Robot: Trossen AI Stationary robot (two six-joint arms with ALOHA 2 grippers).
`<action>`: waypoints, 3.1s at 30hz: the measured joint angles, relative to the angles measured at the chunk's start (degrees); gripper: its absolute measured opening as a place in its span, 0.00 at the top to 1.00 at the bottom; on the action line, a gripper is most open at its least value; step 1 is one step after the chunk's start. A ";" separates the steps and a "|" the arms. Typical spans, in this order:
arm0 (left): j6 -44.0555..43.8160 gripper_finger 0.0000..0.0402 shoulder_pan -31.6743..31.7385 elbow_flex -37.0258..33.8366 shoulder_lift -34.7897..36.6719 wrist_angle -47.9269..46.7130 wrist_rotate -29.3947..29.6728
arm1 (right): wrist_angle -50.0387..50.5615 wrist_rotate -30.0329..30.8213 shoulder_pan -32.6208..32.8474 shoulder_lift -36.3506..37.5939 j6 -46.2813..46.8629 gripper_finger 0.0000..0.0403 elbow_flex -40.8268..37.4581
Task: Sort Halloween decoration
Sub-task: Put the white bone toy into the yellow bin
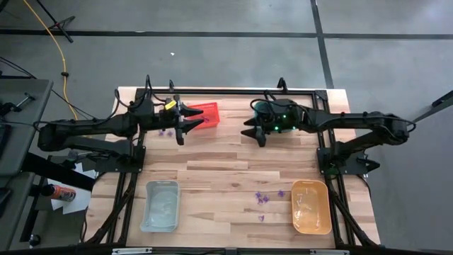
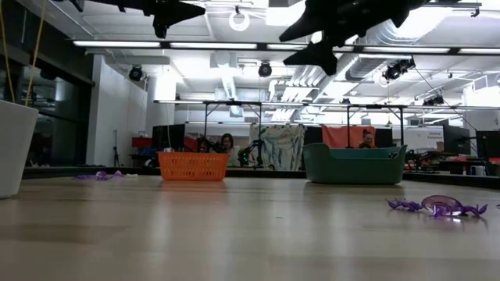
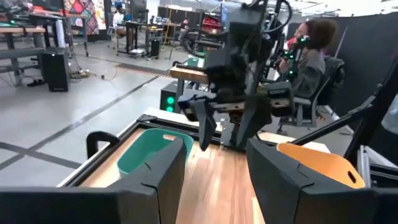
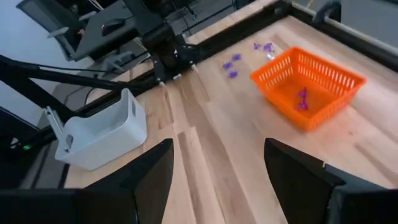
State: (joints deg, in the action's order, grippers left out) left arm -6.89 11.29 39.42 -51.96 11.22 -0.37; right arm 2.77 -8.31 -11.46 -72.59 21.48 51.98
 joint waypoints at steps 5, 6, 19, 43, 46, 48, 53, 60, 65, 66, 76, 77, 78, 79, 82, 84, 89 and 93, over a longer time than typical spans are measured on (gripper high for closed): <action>0.08 0.61 0.07 0.00 0.00 -1.11 0.01 | -3.53 1.87 0.00 0.10 -5.12 0.39 0.18; 0.08 0.61 0.06 0.00 0.00 -1.52 0.00 | -4.17 1.88 0.00 0.10 -6.05 0.39 0.18; -8.82 0.61 2.40 4.29 -2.07 -19.49 14.69 | -5.69 9.04 -0.15 0.10 -5.01 0.39 0.18; 30.81 0.61 39.11 19.06 -39.59 -62.62 4.55 | -6.03 12.66 -0.17 0.10 -0.51 0.39 0.18; 35.83 0.61 38.95 19.06 -41.68 -61.27 5.33 | -6.03 12.67 -0.16 0.10 -0.49 0.39 0.18; 38.60 0.61 38.95 19.06 -42.92 -60.55 5.56 | -6.02 12.65 -0.16 0.10 -0.49 0.39 0.18; 43.35 0.61 38.95 19.06 -46.31 -60.34 5.60 | -5.99 12.67 -0.15 0.10 2.25 0.39 0.18; 43.81 0.61 38.96 19.06 -48.00 -55.62 7.38 | -5.93 12.67 -0.13 0.10 2.91 0.39 0.18; 44.49 0.61 39.37 19.06 -48.04 -55.55 6.11 | -5.79 12.67 -0.13 0.10 4.64 0.39 0.18; 44.43 0.61 39.26 19.06 -48.04 -55.55 6.91 | -5.76 12.67 -0.13 0.10 4.65 0.39 0.18; 38.20 0.61 38.01 20.74 -46.05 -59.40 11.84 | -5.60 12.67 -0.13 0.10 4.12 0.39 0.18; 37.13 0.61 38.01 20.74 -45.21 -59.39 10.85 | -5.58 12.83 -0.13 0.10 4.10 0.39 0.18; 36.58 0.61 37.99 20.71 -44.30 -59.74 9.56 | -5.59 13.10 -0.13 0.10 4.08 0.39 0.18; 35.98 0.61 37.97 20.68 -43.50 -59.99 8.26 | -5.60 13.70 -0.13 0.10 4.07 0.39 0.18; 35.55 0.61 37.52 20.53 -42.40 -59.96 5.91 | -5.60 14.34 -0.13 0.10 4.01 0.39 0.18; 35.62 0.61 37.33 19.62 -42.32 -59.84 5.74 | -5.57 14.36 -0.13 0.10 4.01 0.39 0.18; 36.95 0.61 36.48 14.98 -42.42 -56.52 5.52 | -5.59 14.36 -0.13 0.10 4.04 0.39 0.18; 36.60 0.61 36.20 11.86 -42.42 -51.78 5.62 | -5.60 14.36 -0.13 0.10 4.18 0.39 0.18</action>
State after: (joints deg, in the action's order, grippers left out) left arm 29.71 47.48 51.27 -94.39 -40.56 5.25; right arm -2.83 6.04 -11.60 -72.49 25.66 52.16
